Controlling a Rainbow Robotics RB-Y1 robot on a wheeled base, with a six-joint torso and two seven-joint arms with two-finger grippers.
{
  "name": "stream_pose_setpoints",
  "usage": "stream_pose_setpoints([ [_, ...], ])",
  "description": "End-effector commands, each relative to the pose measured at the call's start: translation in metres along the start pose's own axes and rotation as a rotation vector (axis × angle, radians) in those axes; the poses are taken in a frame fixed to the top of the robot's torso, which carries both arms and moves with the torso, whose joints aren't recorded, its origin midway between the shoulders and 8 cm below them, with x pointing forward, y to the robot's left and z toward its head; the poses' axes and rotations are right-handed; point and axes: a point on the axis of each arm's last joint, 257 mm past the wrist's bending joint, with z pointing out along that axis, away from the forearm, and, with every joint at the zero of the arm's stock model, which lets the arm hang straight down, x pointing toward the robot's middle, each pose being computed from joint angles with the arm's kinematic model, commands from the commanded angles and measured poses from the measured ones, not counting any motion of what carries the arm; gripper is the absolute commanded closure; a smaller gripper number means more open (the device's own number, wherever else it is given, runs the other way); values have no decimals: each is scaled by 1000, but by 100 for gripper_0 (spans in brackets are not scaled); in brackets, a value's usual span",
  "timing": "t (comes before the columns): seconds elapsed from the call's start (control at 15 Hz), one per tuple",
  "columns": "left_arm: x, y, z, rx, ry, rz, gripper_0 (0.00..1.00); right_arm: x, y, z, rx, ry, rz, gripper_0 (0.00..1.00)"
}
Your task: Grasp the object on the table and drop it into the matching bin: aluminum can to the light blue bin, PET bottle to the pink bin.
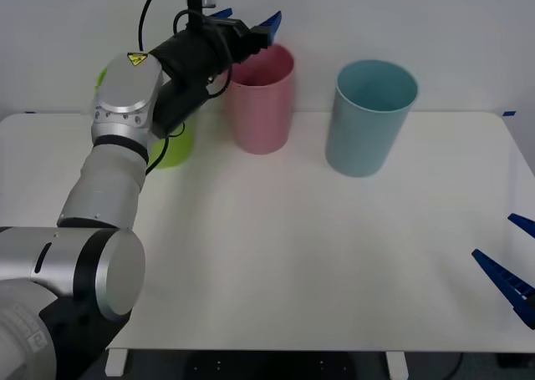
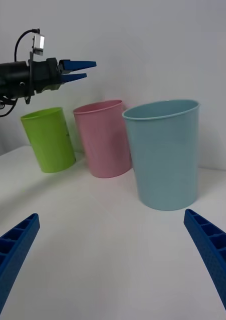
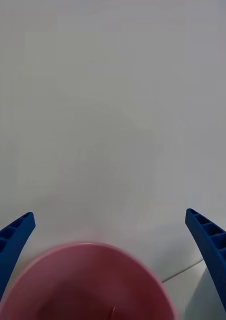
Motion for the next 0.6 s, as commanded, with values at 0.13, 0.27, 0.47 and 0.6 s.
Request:
stream_pose_setpoints([
  [0.13, -1, 10, -24, 26, -36, -25, 0, 0, 0, 0, 0, 0, 0, 0],
  [0.27, 1, 13, -39, 35, -58, -40, 0, 0, 0, 0, 0, 0, 0, 0],
  [0.47, 3, 17, -67, 44, -96, -53, 0, 0, 0, 0, 0, 0, 0, 0],
  [0.6, 2, 21, -87, 69, -107, -50, 0, 0, 0, 0, 0, 0, 0, 0],
])
